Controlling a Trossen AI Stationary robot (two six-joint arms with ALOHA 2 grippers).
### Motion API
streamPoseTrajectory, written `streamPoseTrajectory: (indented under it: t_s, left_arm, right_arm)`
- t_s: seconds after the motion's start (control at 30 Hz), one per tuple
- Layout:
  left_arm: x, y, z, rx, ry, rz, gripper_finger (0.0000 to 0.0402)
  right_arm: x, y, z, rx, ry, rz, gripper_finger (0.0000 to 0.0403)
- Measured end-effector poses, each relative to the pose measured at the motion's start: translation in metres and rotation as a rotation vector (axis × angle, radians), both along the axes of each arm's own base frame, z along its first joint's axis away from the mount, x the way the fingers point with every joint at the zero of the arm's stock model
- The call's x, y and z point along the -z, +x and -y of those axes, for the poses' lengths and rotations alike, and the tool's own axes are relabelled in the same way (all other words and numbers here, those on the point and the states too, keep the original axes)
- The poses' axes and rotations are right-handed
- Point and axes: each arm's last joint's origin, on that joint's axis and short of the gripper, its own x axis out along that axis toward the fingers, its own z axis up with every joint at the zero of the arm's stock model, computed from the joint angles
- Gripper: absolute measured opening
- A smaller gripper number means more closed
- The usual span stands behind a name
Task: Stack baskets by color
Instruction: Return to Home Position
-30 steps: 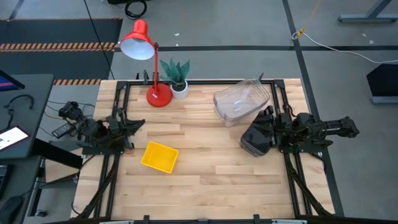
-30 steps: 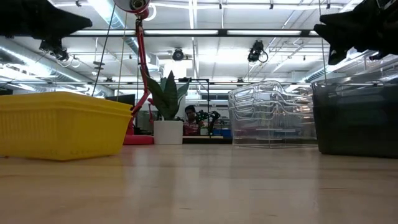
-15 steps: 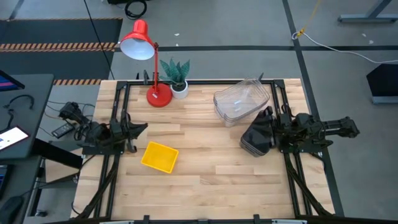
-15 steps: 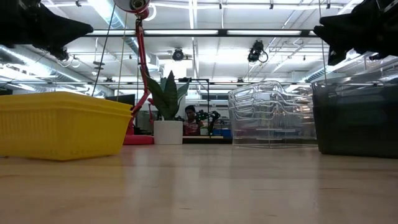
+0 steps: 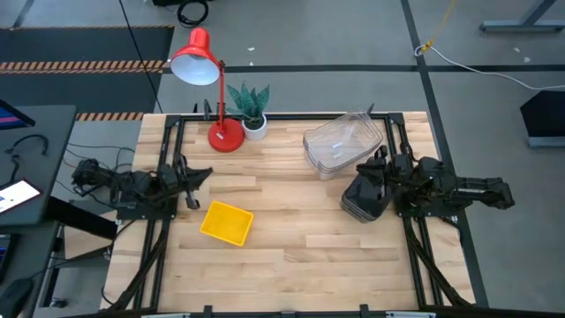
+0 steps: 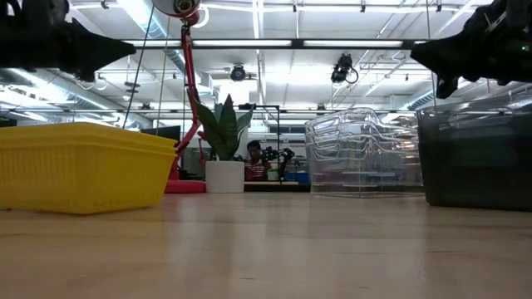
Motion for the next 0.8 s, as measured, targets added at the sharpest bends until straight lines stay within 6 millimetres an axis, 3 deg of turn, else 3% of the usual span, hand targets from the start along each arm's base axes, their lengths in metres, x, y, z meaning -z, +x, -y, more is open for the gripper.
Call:
streamPoseTrajectory:
  t_s: [0.27, 0.6, 0.8]
  left_arm:
    - [0.012, 0.004, 0.002, 0.151, -0.112, -0.064, 0.0007]
    - [0.008, 0.006, -0.014, 0.052, -0.037, -0.042, 0.0006]
    - [0.008, 0.005, -0.028, 0.028, -0.056, -0.022, 0.0006]
  right_arm:
    - [0.011, 0.002, 0.000, -0.030, 0.047, -0.112, 0.0027]
    - [0.001, -0.002, 0.010, 0.050, -0.050, -0.016, 0.0005]
    - [0.001, -0.005, 0.020, 0.047, -0.003, -0.017, 0.0003]
